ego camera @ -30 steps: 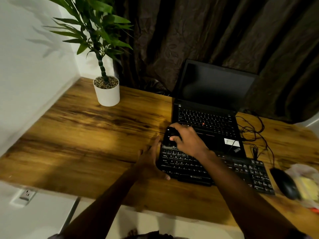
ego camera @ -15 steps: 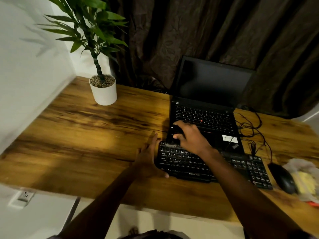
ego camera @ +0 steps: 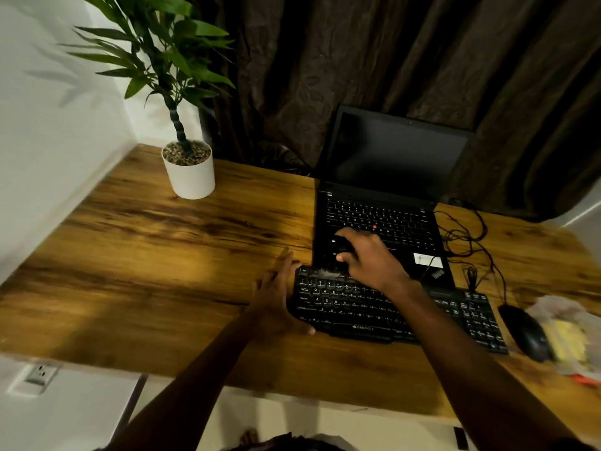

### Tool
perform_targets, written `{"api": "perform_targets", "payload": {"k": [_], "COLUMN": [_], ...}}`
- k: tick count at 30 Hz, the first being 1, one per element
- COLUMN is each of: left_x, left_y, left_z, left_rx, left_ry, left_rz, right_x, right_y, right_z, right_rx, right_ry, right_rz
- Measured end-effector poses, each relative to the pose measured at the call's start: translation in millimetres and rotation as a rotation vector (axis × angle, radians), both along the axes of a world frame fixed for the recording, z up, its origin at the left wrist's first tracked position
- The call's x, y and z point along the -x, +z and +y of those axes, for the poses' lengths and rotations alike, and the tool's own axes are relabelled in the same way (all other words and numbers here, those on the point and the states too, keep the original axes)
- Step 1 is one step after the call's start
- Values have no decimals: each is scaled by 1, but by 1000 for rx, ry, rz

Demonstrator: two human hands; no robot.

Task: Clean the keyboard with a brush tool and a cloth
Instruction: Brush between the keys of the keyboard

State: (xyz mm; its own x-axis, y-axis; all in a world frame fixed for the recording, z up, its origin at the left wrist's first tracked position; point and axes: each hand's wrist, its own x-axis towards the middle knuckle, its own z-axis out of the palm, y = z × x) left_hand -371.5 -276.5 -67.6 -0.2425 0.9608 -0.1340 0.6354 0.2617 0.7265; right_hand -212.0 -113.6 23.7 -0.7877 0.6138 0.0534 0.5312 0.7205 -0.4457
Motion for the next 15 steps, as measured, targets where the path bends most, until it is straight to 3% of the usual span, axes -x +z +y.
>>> {"api": "perform_targets", "payload": {"k": [5, 11, 15], "left_x": [-2, -5, -6], "left_y": [2, 0, 0], "left_z": [1, -1, 0], "left_rx": [3, -37, -41], "left_ry": [18, 17, 16], "left_rz": [26, 52, 73], "right_x": [-14, -2, -23], "right_y": [4, -1, 5], "right_z": [6, -5, 9], "right_rx": [-57, 54, -20], "right_ry": [-32, -46, -57], "right_rz": [-45, 46, -41]}}
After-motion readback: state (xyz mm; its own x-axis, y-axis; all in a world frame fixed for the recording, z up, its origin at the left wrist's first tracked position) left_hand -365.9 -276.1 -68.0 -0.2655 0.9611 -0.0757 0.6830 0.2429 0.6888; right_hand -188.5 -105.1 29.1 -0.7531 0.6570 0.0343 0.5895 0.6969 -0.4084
